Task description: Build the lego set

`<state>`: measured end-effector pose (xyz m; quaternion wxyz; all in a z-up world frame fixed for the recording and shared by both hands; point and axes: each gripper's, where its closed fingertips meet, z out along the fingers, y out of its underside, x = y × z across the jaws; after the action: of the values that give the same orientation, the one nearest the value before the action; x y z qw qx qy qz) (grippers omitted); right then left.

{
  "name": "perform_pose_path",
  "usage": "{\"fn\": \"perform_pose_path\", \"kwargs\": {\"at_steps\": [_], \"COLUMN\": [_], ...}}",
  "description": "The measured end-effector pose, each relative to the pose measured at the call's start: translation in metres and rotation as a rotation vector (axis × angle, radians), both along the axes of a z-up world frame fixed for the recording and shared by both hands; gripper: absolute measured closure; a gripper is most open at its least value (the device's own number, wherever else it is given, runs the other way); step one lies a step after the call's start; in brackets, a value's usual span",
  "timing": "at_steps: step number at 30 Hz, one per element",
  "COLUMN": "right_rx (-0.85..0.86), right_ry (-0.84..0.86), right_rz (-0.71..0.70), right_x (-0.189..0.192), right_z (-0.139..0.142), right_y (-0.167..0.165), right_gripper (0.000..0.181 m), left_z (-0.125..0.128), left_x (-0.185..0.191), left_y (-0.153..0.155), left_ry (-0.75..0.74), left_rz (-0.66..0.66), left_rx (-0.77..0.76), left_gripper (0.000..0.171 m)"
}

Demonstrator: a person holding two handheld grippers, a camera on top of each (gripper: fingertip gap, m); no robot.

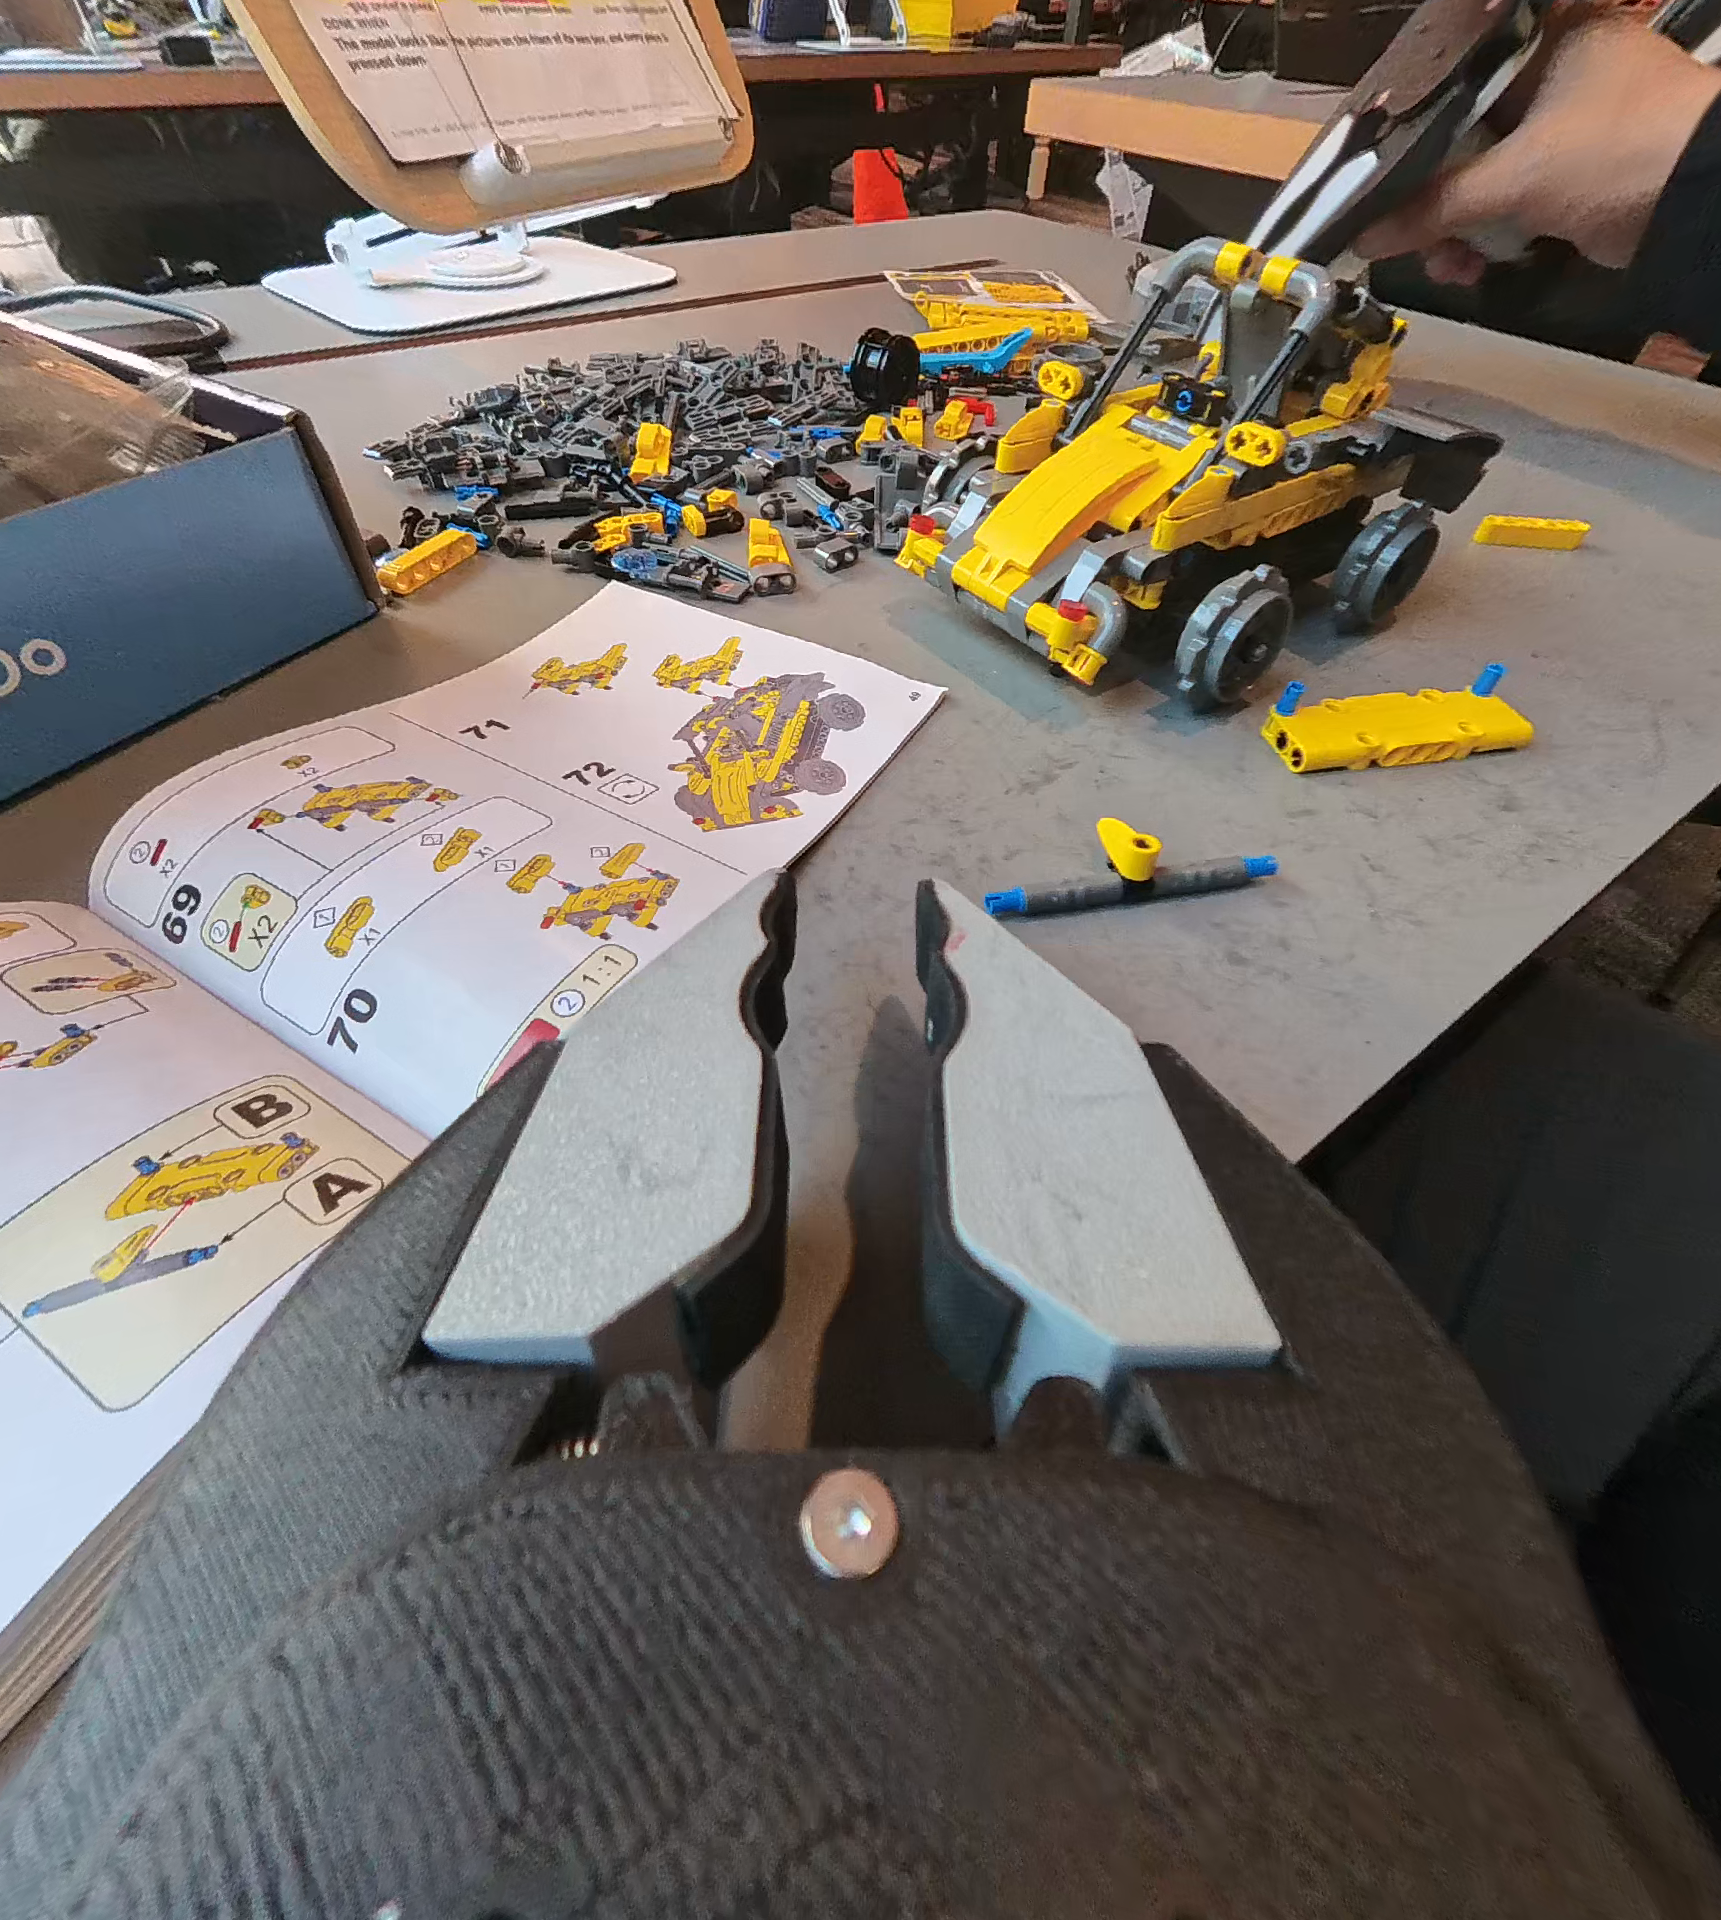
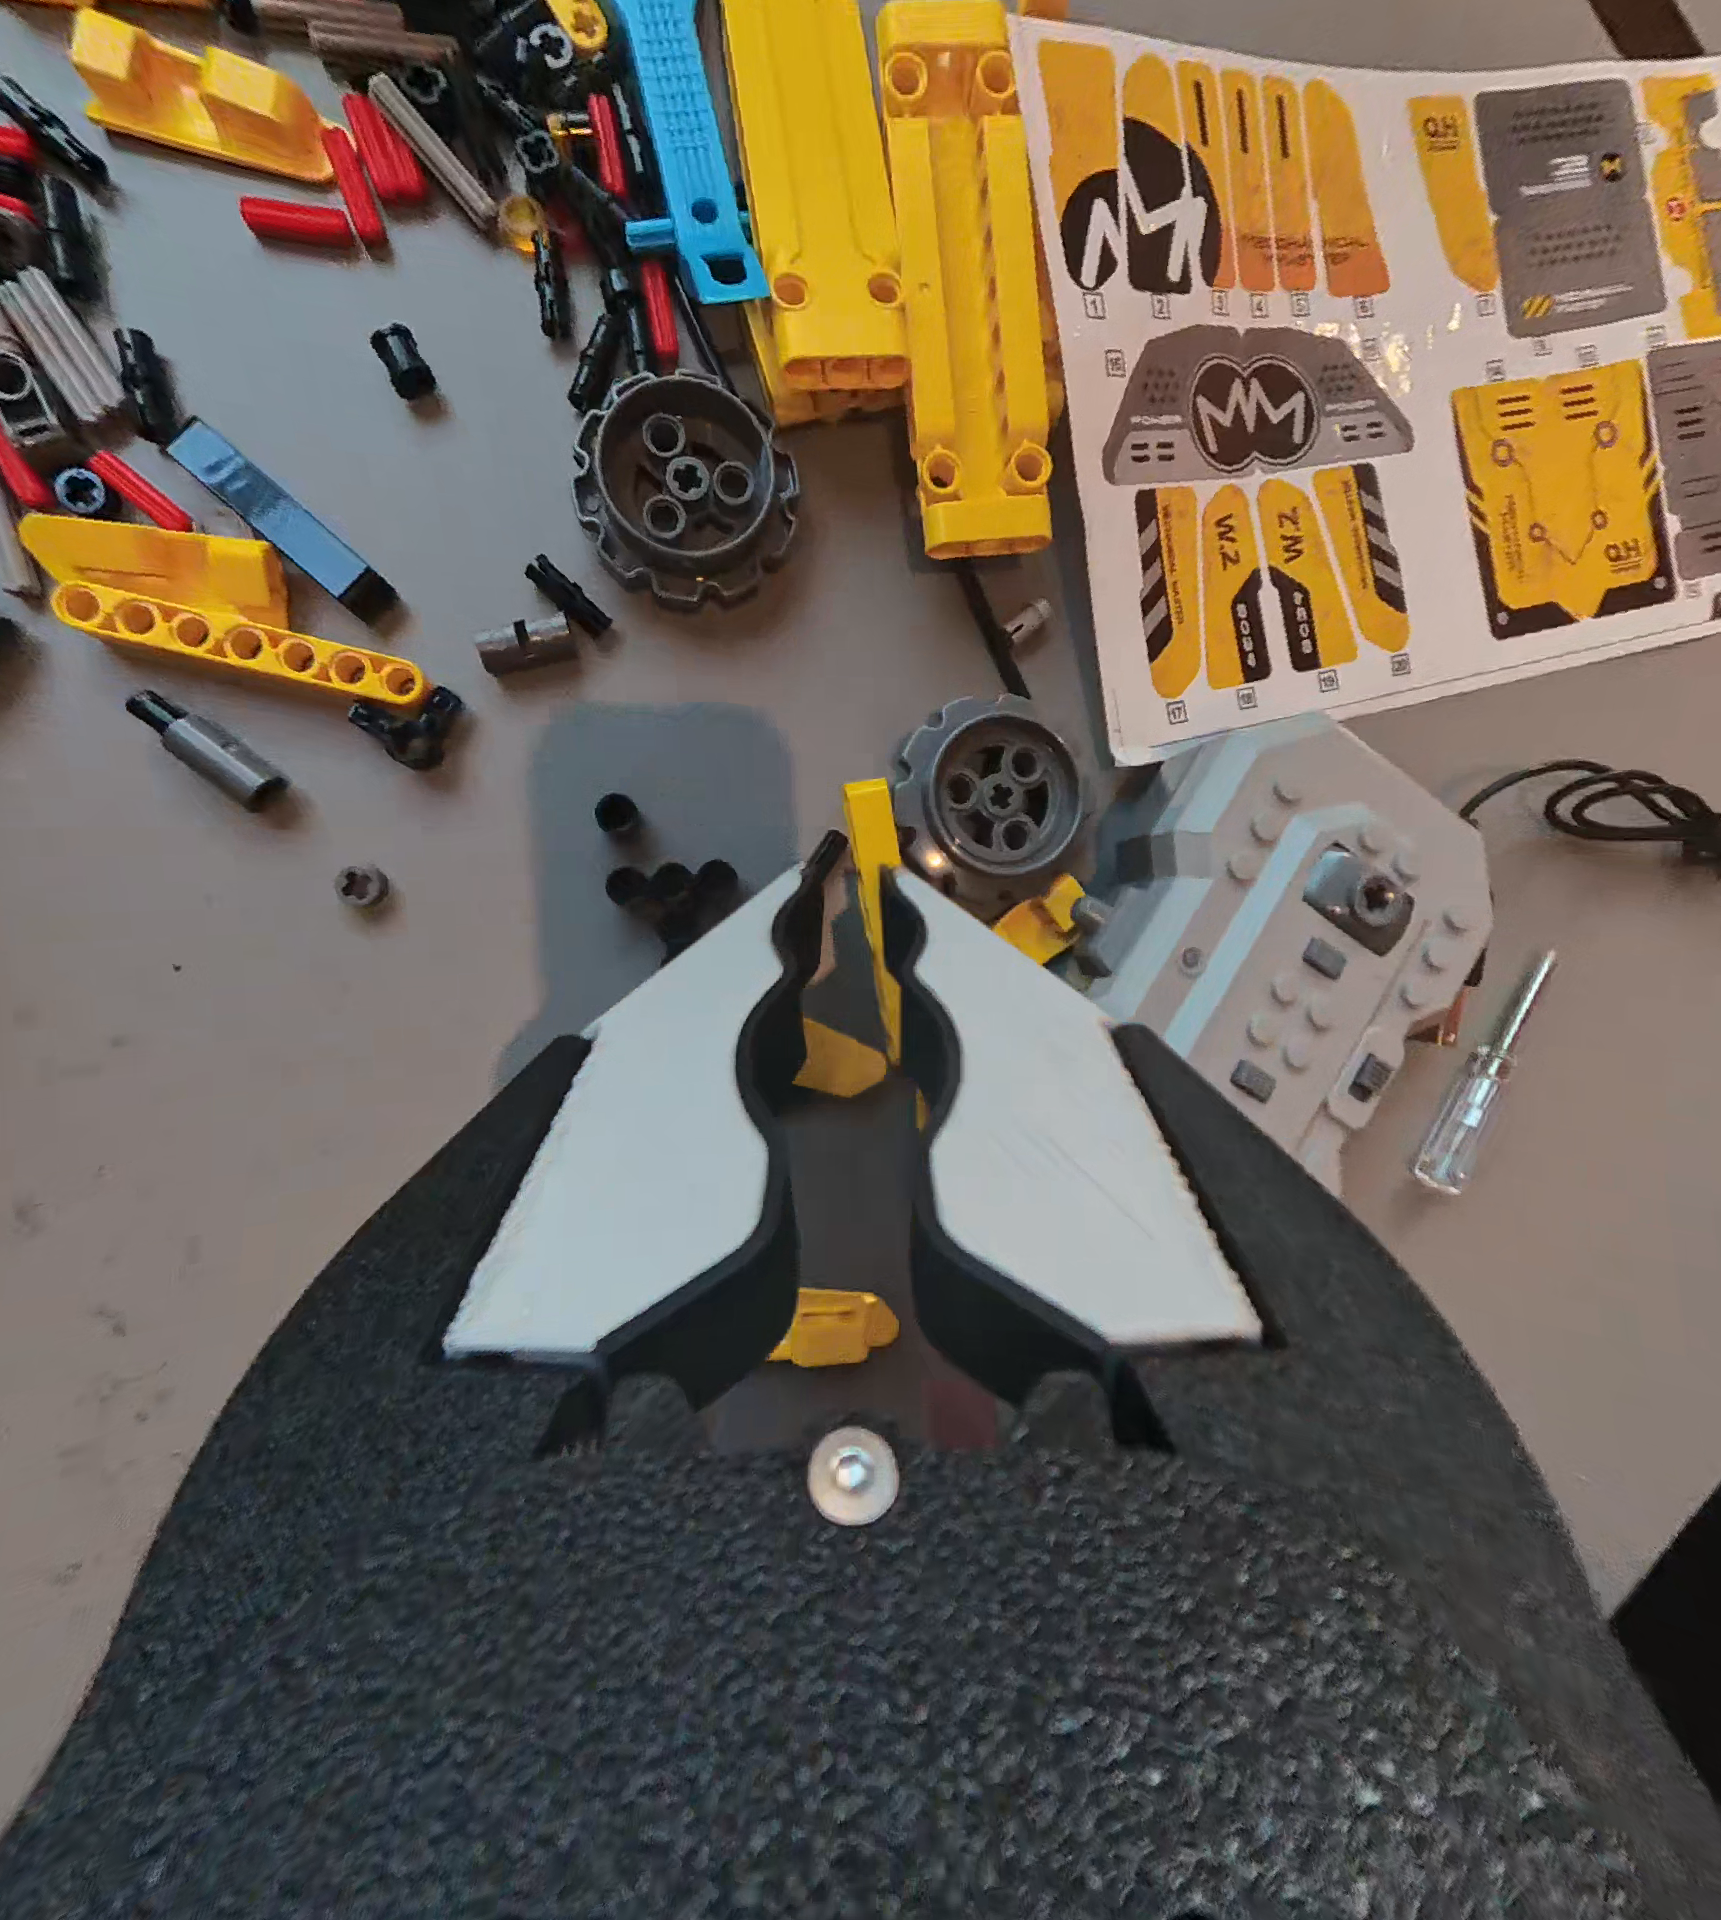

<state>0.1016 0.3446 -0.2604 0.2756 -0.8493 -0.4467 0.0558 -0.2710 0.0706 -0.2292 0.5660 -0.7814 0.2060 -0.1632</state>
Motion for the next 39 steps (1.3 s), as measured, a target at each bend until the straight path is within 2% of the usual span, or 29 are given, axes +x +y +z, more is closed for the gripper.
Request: {"fn": "perform_pose_path", "kwargs": {"at_steps": [3,8,14,19,26,34,39], "right_rx": [-0.039,-0.044,-0.119,-0.098,-0.008,0.013,0.049], "right_ry": [0.017,0.031,-0.008,-0.019,0.044,0.04,0.137], "right_rz": [-0.012,-0.029,-0.019,-0.031,-0.077,-0.182,-0.234], "right_x": [0.0,0.004,0.007,0.006,0.01,0.012,-0.006], "right_z": [0.0,0.009,-0.006,-0.002,0.032,0.012,0.015], "right_y": [0.002,0.003,-0.002,-0.005,-0.02,-0.018,-0.024], "right_gripper": [0.175,0.171,0.173,0.174,0.173,0.171,0.157], "left_z": [0.001,0.001,0.002,0.001,0.001,0.001,0.001], "left_x": [0.0,0.001,0.001,0.001,0.001,0.001,0.002], "left_y": [0.0,-0.001,-0.001,-0.001,-0.001,-0.001,-0.002], "left_ry": [-0.015,-0.039,-0.046,-0.043,-0.04,-0.032,-0.009], "left_rz": [-0.006,-0.021,-0.024,-0.022,-0.024,-0.017,-0.021], "left_rx": [-0.005,-0.012,-0.016,-0.016,-0.012,-0.004,0.007], "left_gripper": [0.153,0.153,0.153,0.154,0.154,0.155,0.154]}}
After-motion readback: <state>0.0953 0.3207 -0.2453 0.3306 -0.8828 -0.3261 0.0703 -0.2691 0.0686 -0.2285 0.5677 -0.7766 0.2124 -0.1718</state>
